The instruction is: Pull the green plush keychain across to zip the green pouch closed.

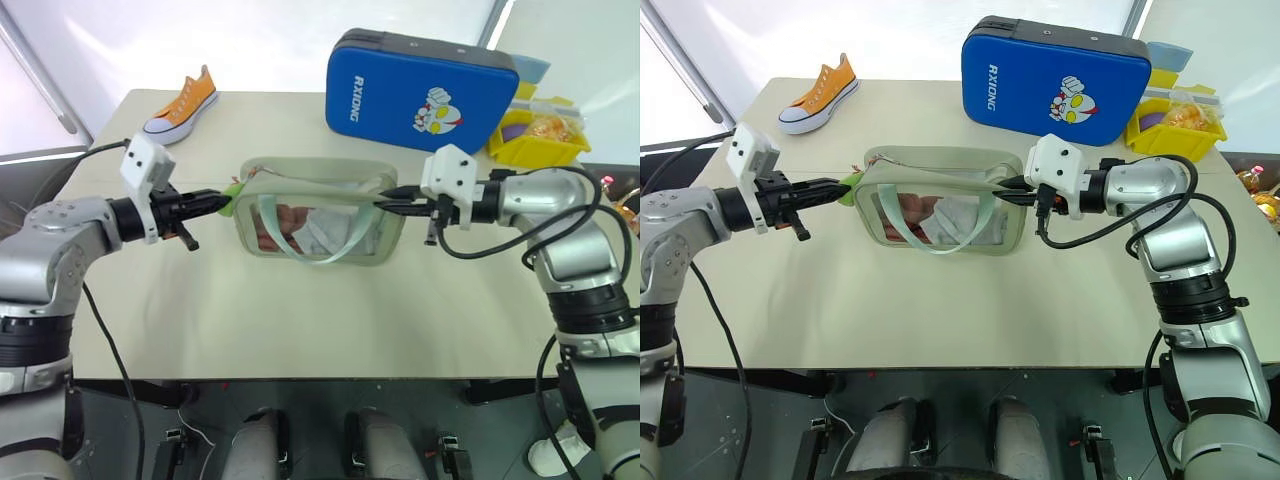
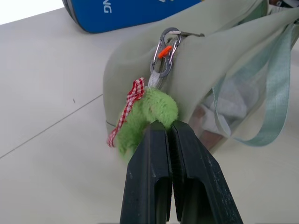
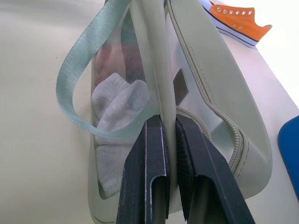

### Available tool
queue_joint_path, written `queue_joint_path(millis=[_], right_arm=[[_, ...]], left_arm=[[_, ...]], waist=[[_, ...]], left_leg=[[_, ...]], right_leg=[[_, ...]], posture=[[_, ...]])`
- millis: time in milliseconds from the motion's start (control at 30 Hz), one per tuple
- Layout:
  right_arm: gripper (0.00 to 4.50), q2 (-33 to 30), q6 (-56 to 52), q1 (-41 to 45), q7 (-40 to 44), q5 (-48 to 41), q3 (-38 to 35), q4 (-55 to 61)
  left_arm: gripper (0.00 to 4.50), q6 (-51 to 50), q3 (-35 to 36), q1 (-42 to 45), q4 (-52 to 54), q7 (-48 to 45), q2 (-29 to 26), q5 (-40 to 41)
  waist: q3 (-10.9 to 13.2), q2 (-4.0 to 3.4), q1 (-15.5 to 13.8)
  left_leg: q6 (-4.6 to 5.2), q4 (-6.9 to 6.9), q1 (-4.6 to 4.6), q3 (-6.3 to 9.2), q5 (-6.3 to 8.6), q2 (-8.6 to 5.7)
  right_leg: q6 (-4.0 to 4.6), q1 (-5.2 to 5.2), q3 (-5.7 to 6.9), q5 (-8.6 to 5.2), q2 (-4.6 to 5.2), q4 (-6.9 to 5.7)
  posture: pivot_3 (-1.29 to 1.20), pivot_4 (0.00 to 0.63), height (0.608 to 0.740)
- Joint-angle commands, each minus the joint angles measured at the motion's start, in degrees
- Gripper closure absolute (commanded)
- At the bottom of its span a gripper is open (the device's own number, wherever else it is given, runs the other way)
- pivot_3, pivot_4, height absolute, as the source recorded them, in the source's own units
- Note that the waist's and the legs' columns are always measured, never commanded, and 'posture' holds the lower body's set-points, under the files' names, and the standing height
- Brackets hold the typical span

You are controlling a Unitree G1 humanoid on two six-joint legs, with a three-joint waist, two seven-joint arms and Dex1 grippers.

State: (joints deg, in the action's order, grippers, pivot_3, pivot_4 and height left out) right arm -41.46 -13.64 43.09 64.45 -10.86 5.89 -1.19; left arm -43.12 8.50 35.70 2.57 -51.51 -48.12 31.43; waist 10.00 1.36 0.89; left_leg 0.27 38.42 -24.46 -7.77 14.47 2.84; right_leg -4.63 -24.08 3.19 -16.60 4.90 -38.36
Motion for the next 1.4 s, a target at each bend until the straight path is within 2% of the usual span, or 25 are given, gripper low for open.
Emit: queue_joint_path(millis=[33,267,400,533,633,733,800,900,1067,1200,1300,1400], right_arm=[[4.39,0.2,1.5,0.8,-0.7,-0.2,-0.9,1.5],[4.39,1.3,2.0,0.8,-1.8,0.6,-0.5,1.5],[4.39,1.5,1.7,0.5,-2.0,0.7,-0.7,1.9],[4.39,1.8,1.4,0.5,-2.6,0.7,-0.8,1.8],[4.39,1.9,1.2,0.4,-2.9,0.6,-0.7,2.0],[4.39,1.8,1.3,0.2,-3.0,0.6,-0.7,1.9],[4.39,1.6,1.7,0.2,-2.8,0.7,-0.8,1.4],[4.39,1.5,2.1,0.7,-2.5,0.7,-0.9,0.6],[4.39,2.3,2.1,1.1,-2.5,0.6,-0.3,0.1],[4.39,2.6,1.9,1.2,-2.2,0.6,0.0,0.2],[4.39,2.7,1.6,1.2,-2.0,0.6,0.2,0.6],[4.39,2.7,1.4,1.0,-2.0,0.6,0.2,0.9]], left_arm=[[4.47,0.4,1.7,7.6,-0.1,-1.0,-1.5,1.1],[4.47,3.7,-8.0,13.5,4.3,-3.2,2.9,-2.6],[4.47,9.3,-13.5,14.0,3.1,-5.0,4.1,-8.1],[3.06,13.3,-14.2,15.2,-0.6,-6.6,3.8,-10.9],[1.49,12.5,-13.0,16.5,-1.0,-7.3,2.8,-11.1],[0.05,11.8,-11.9,14.0,1.6,-11.4,-1.7,-10.2],[0.05,11.3,-10.8,11.4,2.4,-13.2,-4.9,-9.9],[0.05,12.6,-9.6,7.3,1.9,-12.9,-6.9,-10.9],[0.05,15.8,-9.2,4.5,-2.3,-5.4,-0.8,-13.5],[0.05,18.3,-10.1,3.8,-3.8,-4.7,2.0,-15.1],[0.83,19.0,-9.6,3.5,-4.5,-5.4,2.7,-14.8],[2.33,18.9,-9.2,3.5,-4.5,-5.9,2.6,-14.5]], waist=[[0.0,0.00,-0.1],[0.0,-0.01,-0.1],[0.0,-0.01,0.1],[0.0,-0.02,0.0],[0.0,-0.02,0.0],[0.0,-0.02,0.1],[0.0,-0.04,0.3],[0.0,-0.04,0.1],[0.0,-0.02,-0.4],[0.0,-0.02,-0.1],[0.0,-0.02,0.0],[0.0,-0.02,-0.1]], left_leg=[[0.00,0.00,0.00,0.00,0.00,0.00],[0.00,0.02,0.02,-0.01,0.00,-0.03],[0.00,0.18,-0.01,-0.01,0.00,0.01],[0.00,0.23,-0.01,0.00,0.00,0.05],[0.01,0.30,-0.04,0.00,0.00,0.09],[0.02,0.31,-0.05,0.01,0.01,0.10],[0.02,0.28,-0.05,0.00,0.01,0.12],[0.02,0.29,-0.04,0.01,0.01,0.14],[0.15,0.50,-0.04,0.10,0.09,0.14],[0.25,0.56,-0.07,0.08,0.15,0.13],[0.25,0.55,-0.06,0.05,0.16,0.13],[0.25,0.56,-0.05,0.06,0.16,0.14]], right_leg=[[0.00,0.00,0.00,0.00,0.00,0.00],[0.00,0.05,-0.01,0.00,0.00,0.01],[0.00,0.05,-0.06,0.00,-0.16,-0.01],[0.00,0.05,-0.06,0.00,-0.23,-0.03],[0.00,0.05,-0.06,0.00,-0.22,-0.03],[0.00,0.05,-0.07,0.00,-0.22,-0.03],[0.00,0.03,-0.08,0.00,-0.22,-0.03],[0.01,0.03,-0.08,-0.01,-0.22,-0.05],[0.01,0.20,-0.05,-0.01,-0.21,-0.10],[0.01,0.21,-0.06,-0.01,-0.18,-0.08],[0.00,0.18,-0.06,0.00,-0.18,-0.08],[0.01,0.18,-0.05,0.00,-0.19,-0.10]], posture=[[0.00,0.150,0.740],[0.00,0.150,0.740],[0.00,0.150,0.740],[0.00,0.150,0.740],[0.00,0.150,0.740],[0.00,0.150,0.740],[0.00,0.150,0.740],[0.00,0.150,0.740],[0.00,0.150,0.740],[0.00,0.150,0.740],[0.00,0.150,0.740],[0.00,0.150,0.740]])
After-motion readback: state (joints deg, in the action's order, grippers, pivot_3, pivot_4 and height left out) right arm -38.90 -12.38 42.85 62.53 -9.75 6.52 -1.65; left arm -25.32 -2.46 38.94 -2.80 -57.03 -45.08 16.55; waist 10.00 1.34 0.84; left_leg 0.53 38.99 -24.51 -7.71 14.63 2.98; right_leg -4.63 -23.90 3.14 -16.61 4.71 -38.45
